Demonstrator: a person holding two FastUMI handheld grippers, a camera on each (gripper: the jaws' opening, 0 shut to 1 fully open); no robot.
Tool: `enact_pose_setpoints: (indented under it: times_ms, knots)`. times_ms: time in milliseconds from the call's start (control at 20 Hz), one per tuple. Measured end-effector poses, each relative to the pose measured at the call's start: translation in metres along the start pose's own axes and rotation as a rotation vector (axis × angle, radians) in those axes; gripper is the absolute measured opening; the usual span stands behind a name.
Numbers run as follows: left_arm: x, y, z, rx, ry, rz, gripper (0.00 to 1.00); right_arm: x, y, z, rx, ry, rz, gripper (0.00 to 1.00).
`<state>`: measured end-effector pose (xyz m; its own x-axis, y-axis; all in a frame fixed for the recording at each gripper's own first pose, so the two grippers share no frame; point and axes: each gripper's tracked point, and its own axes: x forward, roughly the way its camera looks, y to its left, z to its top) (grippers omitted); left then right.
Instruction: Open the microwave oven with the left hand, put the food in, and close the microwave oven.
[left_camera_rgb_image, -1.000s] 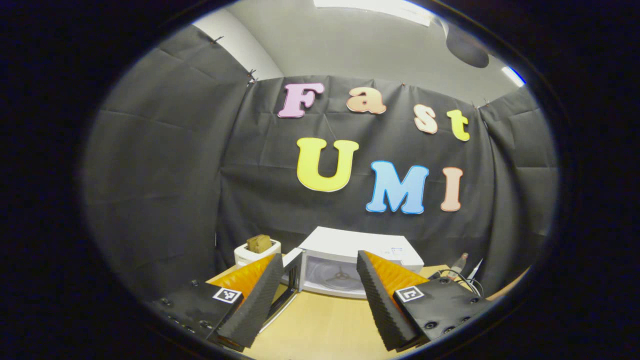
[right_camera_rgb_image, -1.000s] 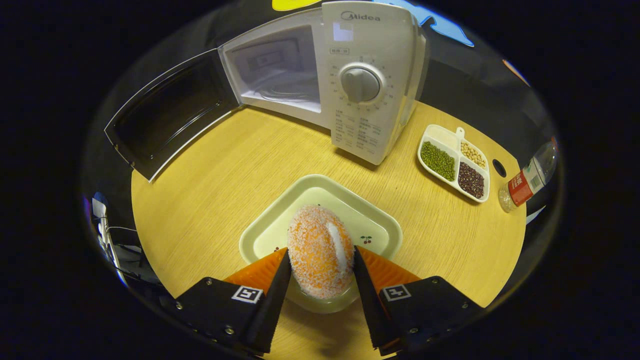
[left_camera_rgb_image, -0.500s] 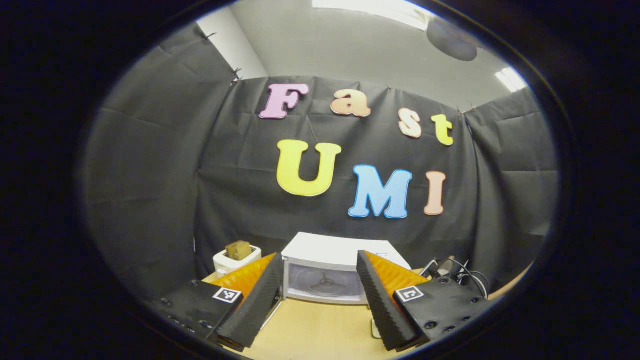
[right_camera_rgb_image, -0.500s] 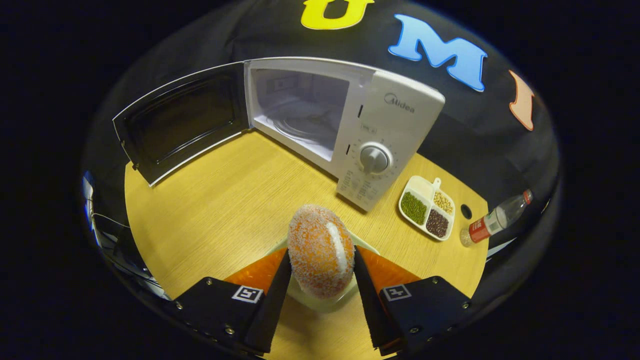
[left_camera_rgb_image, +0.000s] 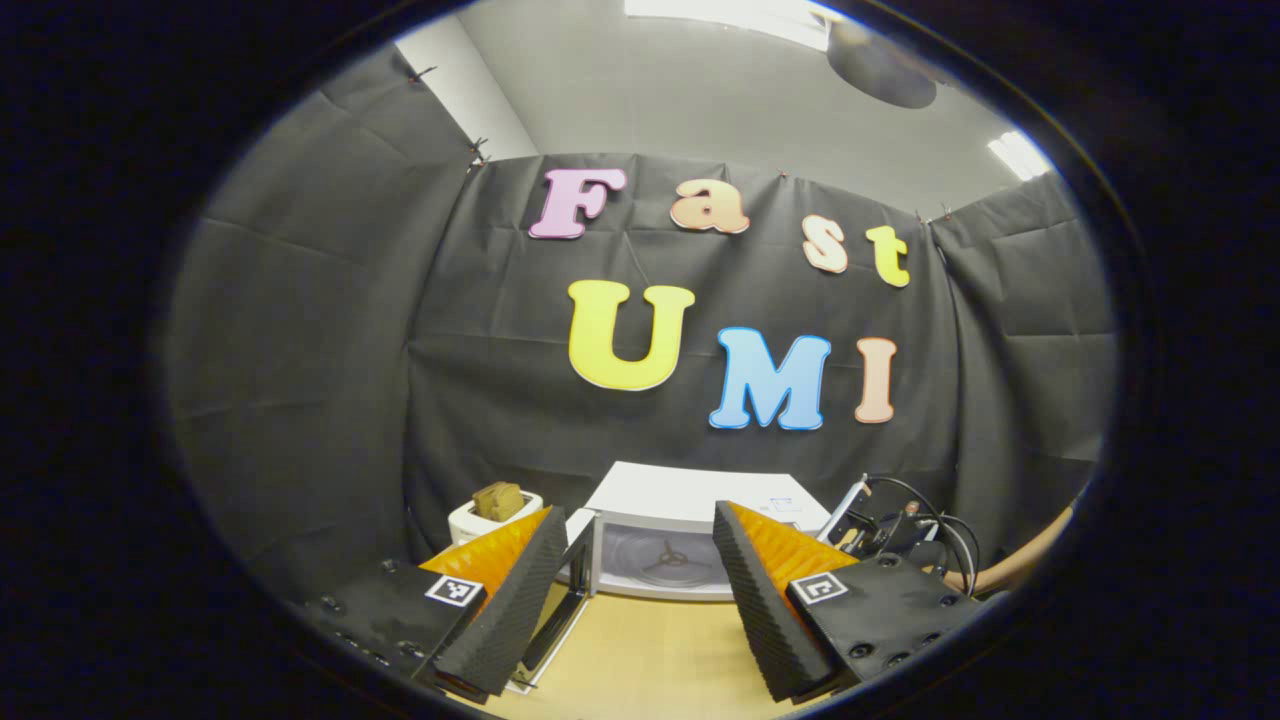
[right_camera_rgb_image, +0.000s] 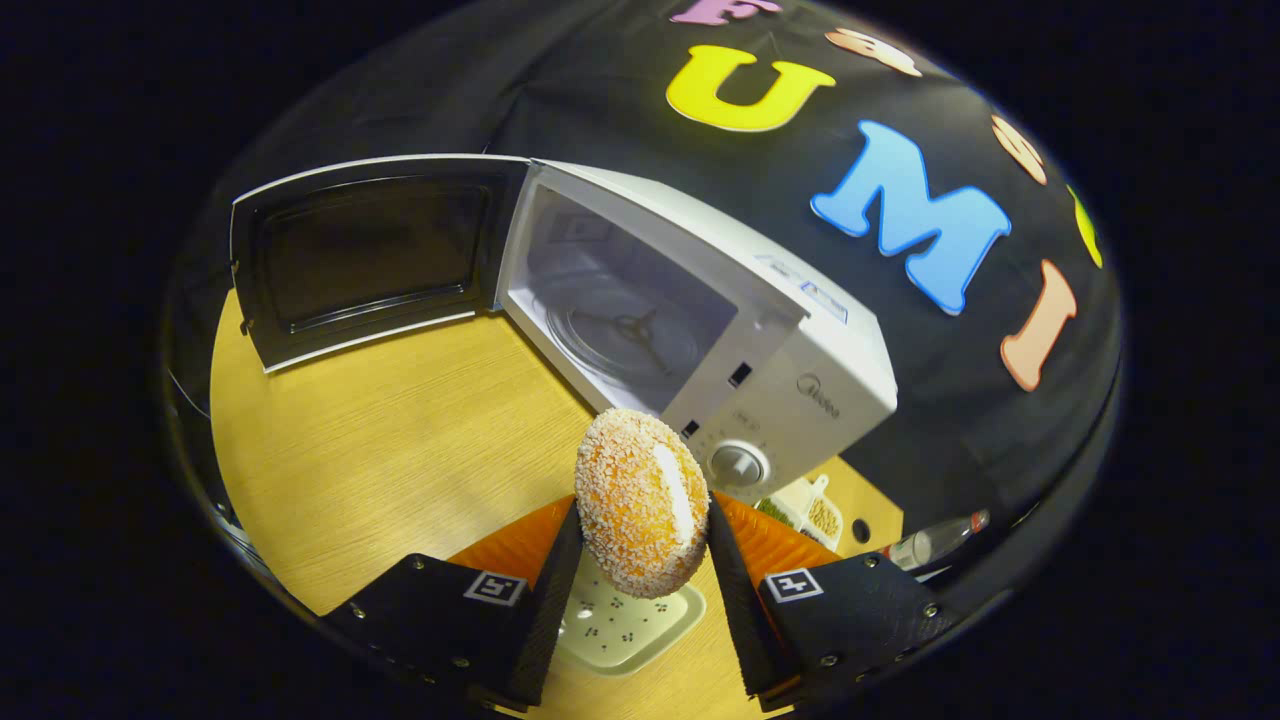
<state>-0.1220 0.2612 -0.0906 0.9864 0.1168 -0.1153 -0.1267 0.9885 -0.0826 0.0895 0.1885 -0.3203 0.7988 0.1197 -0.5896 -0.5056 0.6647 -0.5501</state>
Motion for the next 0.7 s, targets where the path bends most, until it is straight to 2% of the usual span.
enact_pose_setpoints:
  times_ms: [100, 150, 250, 400, 700]
  knots:
    - [-0.007, 0.016, -0.002, -0.005, 0.004, 0.023, 0.93, 0.013, 0.008, 0.015, -0.08, -0.012, -0.028, 0.72]
    - [-0.011, 0.025, -0.003, -0.009, 0.007, 0.036, 0.96, 0.019, 0.01, 0.021, -0.128, -0.017, -0.05, 0.72]
    - [-0.019, 0.043, -0.009, -0.016, 0.022, 0.068, 0.93, 0.036, 0.014, 0.036, -0.255, -0.043, -0.102, 0.72]
    - [-0.029, 0.064, -0.012, -0.022, 0.033, 0.104, 0.96, 0.05, 0.014, 0.058, -0.416, -0.084, -0.186, 0.72]
    - [-0.049, 0.106, -0.016, -0.038, 0.047, 0.181, 0.96, 0.082, 0.021, 0.087, -0.625, -0.116, -0.292, 0.72]
